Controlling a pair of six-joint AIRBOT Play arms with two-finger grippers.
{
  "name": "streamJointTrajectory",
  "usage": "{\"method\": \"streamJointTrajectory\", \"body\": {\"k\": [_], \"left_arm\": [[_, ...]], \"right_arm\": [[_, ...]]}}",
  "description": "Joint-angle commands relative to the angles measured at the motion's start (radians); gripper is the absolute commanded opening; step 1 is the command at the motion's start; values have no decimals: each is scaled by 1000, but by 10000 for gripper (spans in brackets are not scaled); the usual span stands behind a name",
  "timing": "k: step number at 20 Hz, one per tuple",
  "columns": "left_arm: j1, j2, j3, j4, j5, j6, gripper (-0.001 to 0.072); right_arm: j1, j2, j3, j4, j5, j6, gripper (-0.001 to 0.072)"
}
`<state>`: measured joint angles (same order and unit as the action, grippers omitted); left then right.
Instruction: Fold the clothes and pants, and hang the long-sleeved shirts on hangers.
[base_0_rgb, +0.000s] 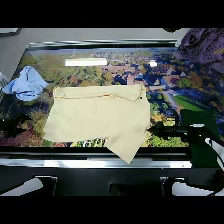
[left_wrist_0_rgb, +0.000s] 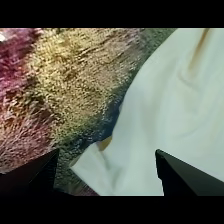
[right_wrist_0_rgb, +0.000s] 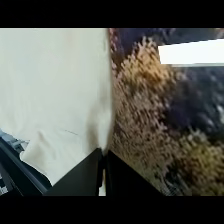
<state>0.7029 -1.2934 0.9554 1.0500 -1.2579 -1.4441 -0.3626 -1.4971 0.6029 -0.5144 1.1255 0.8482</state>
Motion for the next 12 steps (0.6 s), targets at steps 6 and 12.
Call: {"method": "streamJointTrajectory", "body": {"k": [6, 12], "left_arm": [[74, -2, -264, -179, 10, 378, 706], [74, -2, -309, -178, 34, 428, 705]], "right_arm": [[-1, 1, 0, 8, 71, 12, 29], [-1, 1, 0, 8, 72, 31, 30]]}}
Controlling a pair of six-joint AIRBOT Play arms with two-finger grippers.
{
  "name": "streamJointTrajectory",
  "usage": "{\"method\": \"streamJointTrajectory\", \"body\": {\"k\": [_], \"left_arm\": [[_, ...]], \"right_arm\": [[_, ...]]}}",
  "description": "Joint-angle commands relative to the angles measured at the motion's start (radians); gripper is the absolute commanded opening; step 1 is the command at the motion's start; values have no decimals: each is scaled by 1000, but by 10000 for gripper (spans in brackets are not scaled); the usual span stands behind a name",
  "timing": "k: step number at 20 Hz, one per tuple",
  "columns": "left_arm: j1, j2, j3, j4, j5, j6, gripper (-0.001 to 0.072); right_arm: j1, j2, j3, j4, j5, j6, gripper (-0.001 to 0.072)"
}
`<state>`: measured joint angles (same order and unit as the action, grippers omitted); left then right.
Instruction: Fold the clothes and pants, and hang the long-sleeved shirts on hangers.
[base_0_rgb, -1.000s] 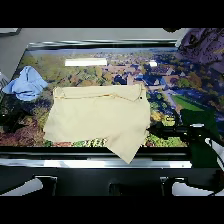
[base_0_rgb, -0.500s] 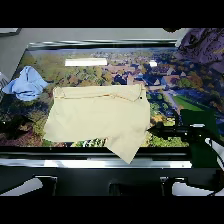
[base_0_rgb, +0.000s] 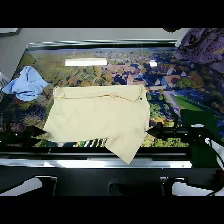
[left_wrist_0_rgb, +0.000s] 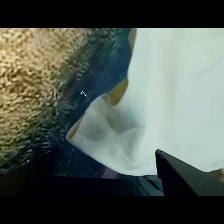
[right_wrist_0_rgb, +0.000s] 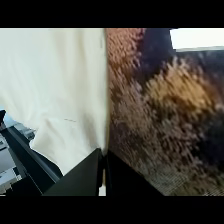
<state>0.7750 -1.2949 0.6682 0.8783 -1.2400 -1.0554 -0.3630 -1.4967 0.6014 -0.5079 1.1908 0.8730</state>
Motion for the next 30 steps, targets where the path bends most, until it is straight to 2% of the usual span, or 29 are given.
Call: {"method": "streamJointTrajectory", "body": {"k": [1, 5, 7, 14, 17, 18, 20, 22, 26, 30], "left_arm": [[1, -1, -23, -7, 27, 39, 705], [0, -2, -24, -6, 52, 47, 690], [0, -14, -24, -7, 57, 55, 578], [-50, -91, -24, -7, 74, 61, 572], [-72, -105, -24, -7, 81, 63, 201], [-72, -105, -23, -7, 81, 65, 152], [-72, -105, -23, -7, 81, 65, 147], [-72, -104, -19, -7, 77, 64, 14], [-72, -78, -17, -17, 70, 52, 12], [-132, 7, 63, -29, 43, -34, 10]], "right_arm": [[0, 1, 1, 2, 7, 6, 30], [0, 1, 1, 2, 5, 6, 30], [0, 1, 1, 2, 4, 6, 30], [0, 1, 1, 2, 3, 14, 30], [0, 1, 1, 2, 3, 18, 30], [0, 1, 1, 2, 3, 23, 30], [0, 1, 1, 2, 3, 25, 30], [0, 1, 1, 2, 6, 32, 29], [0, 39, 6, 3, 39, 32, 27], [4, 179, 89, 16, 127, 33, 26]]}}
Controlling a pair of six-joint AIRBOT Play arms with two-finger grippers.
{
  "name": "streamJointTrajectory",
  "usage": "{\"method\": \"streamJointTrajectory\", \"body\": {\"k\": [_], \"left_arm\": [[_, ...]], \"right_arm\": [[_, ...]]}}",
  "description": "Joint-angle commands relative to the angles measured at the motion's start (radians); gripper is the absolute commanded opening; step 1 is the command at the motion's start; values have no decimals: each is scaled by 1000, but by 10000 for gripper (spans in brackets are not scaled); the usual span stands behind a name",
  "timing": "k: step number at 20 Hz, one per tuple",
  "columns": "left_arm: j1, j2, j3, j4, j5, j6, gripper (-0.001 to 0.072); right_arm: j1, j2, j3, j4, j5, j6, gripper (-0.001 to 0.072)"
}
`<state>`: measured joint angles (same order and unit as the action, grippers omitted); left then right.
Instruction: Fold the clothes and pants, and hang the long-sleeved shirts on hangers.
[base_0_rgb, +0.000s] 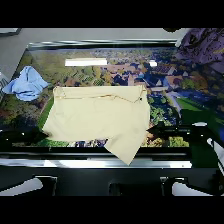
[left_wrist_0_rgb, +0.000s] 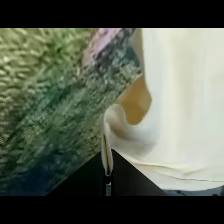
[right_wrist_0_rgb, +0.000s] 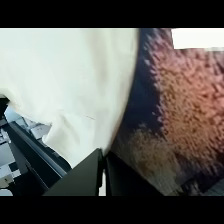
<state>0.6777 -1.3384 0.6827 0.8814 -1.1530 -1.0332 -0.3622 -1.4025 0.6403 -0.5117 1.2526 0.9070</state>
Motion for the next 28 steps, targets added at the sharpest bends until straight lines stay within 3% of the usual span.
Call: {"method": "streamJointTrajectory", "body": {"k": [1, 5, 9, 12, 15, 21, 26, 28], "left_arm": [[-61, 82, 97, -32, -47, -87, 10], [-163, 175, 410, -32, -32, -212, 10], [-245, 186, 882, 61, -36, -358, 9], [-262, 200, 1229, 237, -50, -517, 9], [-261, 266, 1438, 399, -124, -608, 10], [-262, 554, 1336, 606, -204, -750, 10], [-262, 554, 1258, 620, -262, -735, 10], [-262, 493, 1190, 534, -262, -643, 10]], "right_arm": [[16, 134, 85, 21, 63, -1, 26], [166, 259, 348, -27, -131, 77, 26], [283, 263, 742, -216, -274, 246, 26], [290, 274, 1063, -330, -212, 344, 26], [290, 333, 1297, -423, -117, 417, 27], [290, 560, 1381, -542, -44, 562, 27], [290, 528, 1381, -581, -25, 625, 27], [290, 435, 1381, -581, 40, 641, 27]]}}
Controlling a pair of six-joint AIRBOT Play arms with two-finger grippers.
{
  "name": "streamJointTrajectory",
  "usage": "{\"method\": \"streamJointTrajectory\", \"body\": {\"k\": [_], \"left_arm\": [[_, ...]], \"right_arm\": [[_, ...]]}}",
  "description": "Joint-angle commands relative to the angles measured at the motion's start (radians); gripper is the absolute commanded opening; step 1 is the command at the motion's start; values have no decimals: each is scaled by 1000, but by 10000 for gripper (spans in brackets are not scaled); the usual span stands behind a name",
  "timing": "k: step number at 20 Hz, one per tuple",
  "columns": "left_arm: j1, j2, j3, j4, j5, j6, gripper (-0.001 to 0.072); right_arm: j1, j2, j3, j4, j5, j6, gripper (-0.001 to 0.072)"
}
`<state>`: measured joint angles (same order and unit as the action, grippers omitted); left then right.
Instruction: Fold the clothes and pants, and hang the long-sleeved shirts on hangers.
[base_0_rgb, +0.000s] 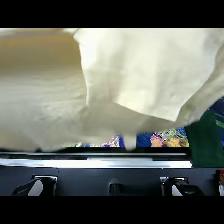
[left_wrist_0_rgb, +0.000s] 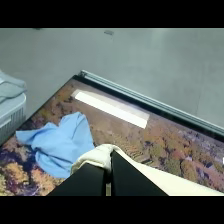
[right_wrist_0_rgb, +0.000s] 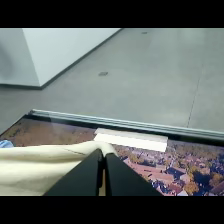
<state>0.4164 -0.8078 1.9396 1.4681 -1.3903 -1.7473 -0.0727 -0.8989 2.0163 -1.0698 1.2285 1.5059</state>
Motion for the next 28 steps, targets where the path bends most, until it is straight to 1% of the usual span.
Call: {"method": "streamJointTrajectory", "body": {"k": [1, 3, 4, 6, 9, 12, 15, 17, 19, 21, 24, 28], "left_arm": [[0, -84, -114, -94, -24, 114, 10], [-2, -195, -213, -142, 3, 155, 10], [-7, -256, -259, -161, 38, 181, 10], [-44, -396, -325, -161, 138, 211, 10], [-118, -648, -337, -156, 274, 230, 10], [-169, -870, -312, -132, 410, 229, 10], [-195, -1028, -212, -133, 469, 230, 10], [-205, -1092, -138, -133, 462, 229, 10], [-212, -1106, -126, -132, 440, 226, 10], [-211, -1106, -126, -107, 362, 220, 10], [-211, -1106, -127, -27, 201, 184, 10], [-212, -1124, -127, -24, 49, 184, 10]], "right_arm": [[0, -135, 5, -25, 110, 52, 27], [0, -289, -2, -24, 179, 67, 27], [3, -368, -12, -24, 183, 93, 27], [3, -529, -32, -24, 159, 98, 27], [3, -745, -40, -30, 65, 110, 27], [3, -906, -40, -14, -90, 116, 27], [3, -993, -40, -20, -205, 130, 27], [3, -1019, -40, -26, -233, 129, 27], [3, -1028, -40, -46, -204, 130, 27], [3, -1028, -40, -79, -151, 141, 27], [3, -1039, -41, -135, -40, 173, 27], [3, -1075, -61, -147, 63, 205, 27]]}}
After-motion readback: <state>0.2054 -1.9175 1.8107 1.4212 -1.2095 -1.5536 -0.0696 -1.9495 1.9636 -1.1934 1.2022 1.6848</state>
